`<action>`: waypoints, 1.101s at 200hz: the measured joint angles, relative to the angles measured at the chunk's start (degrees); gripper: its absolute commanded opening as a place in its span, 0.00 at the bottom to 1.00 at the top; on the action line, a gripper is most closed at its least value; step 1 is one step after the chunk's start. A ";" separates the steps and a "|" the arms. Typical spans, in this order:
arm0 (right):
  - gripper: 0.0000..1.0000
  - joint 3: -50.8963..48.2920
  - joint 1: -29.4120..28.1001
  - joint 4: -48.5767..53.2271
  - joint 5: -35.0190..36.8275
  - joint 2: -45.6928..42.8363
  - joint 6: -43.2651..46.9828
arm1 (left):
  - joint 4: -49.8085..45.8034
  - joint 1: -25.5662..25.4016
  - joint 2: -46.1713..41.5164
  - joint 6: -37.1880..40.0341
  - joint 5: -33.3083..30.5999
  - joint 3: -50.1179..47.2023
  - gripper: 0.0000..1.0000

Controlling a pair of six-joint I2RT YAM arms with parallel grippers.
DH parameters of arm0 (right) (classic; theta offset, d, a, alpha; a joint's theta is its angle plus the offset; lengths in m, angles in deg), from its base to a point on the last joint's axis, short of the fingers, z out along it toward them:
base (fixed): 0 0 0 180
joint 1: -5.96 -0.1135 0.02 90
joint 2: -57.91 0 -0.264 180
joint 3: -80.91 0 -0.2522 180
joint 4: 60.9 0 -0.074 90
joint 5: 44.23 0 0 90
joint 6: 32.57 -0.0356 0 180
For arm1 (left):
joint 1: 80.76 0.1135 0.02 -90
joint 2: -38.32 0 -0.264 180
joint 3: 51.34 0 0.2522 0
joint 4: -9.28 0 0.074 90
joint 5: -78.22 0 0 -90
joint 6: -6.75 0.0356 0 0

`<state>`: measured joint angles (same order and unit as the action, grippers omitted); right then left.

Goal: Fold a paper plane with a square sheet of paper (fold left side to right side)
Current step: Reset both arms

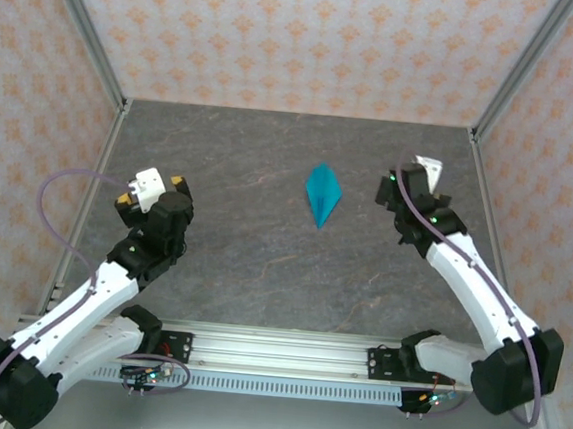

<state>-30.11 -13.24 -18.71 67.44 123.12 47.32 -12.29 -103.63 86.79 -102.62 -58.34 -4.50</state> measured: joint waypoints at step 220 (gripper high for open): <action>1.00 -31.89 16.72 -71.38 -14.01 22.38 10.86 | 52.43 17.05 37.31 20.70 29.99 -11.47 1.00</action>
<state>-62.00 3.48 -90.10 53.43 145.51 58.18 40.14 -86.58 124.09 -81.93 -28.35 -15.97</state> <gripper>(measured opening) 0.998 0.993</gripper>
